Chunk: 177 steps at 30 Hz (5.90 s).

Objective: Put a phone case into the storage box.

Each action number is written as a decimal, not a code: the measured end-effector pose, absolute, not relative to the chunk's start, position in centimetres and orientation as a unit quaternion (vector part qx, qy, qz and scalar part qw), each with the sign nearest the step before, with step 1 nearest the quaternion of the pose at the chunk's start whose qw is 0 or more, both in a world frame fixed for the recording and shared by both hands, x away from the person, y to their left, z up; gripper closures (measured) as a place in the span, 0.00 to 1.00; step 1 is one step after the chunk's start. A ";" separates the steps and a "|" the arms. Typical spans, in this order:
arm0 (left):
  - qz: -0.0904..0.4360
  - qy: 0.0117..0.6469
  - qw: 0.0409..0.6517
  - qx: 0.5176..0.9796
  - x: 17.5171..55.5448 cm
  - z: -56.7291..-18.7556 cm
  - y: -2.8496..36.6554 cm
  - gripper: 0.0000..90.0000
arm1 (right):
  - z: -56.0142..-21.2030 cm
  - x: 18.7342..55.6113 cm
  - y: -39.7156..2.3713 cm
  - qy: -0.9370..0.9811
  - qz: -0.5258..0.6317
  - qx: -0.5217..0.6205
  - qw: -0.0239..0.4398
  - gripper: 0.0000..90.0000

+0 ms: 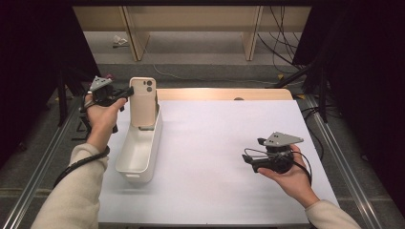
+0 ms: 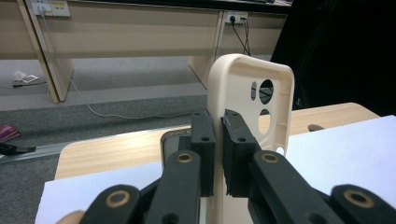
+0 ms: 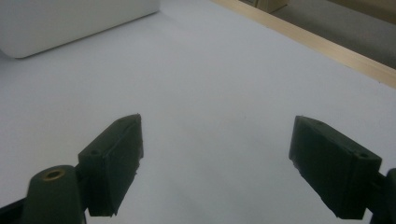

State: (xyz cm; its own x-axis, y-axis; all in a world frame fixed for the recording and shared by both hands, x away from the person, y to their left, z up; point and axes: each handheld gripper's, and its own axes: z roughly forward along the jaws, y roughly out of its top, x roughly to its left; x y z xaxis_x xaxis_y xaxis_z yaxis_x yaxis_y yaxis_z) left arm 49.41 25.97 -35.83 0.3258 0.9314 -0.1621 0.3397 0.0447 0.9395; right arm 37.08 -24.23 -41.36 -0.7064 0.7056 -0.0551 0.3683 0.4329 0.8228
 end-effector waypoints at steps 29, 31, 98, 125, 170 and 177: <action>0.259 0.530 0.502 0.633 50.5 -39.7 26.6 0.93 | -41.4 37.1 -24.3 0.823 0.421 0.326 0.200 0.21; 0.258 0.531 0.502 0.632 50.6 -39.8 26.6 0.93 | -41.4 37.1 -24.3 0.823 0.421 0.326 0.201 0.21; 0.295 0.527 0.447 0.660 50.6 -40.6 26.3 0.68 | -41.4 37.1 -24.3 0.823 0.422 0.324 0.200 0.21; 0.266 0.457 0.469 0.708 43.4 -38.8 24.5 0.16 | -41.3 37.2 -24.4 0.820 0.425 0.326 0.201 0.20; 0.272 0.356 0.491 0.747 35.6 -40.4 20.6 0.05 | -41.3 37.2 -24.6 0.817 0.432 0.328 0.195 0.20; 0.270 0.359 0.495 0.744 34.8 -40.8 20.8 0.04 | -41.3 37.2 -24.6 0.816 0.435 0.327 0.195 0.20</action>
State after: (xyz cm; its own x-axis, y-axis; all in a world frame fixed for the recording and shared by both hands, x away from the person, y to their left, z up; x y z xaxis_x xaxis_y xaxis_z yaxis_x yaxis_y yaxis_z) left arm 34.78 20.81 -40.81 0.5967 0.8012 0.0454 0.2669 -0.2515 0.9303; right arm 37.16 -24.61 -41.26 -0.7104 0.7030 -0.0343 0.3635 0.4082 0.8374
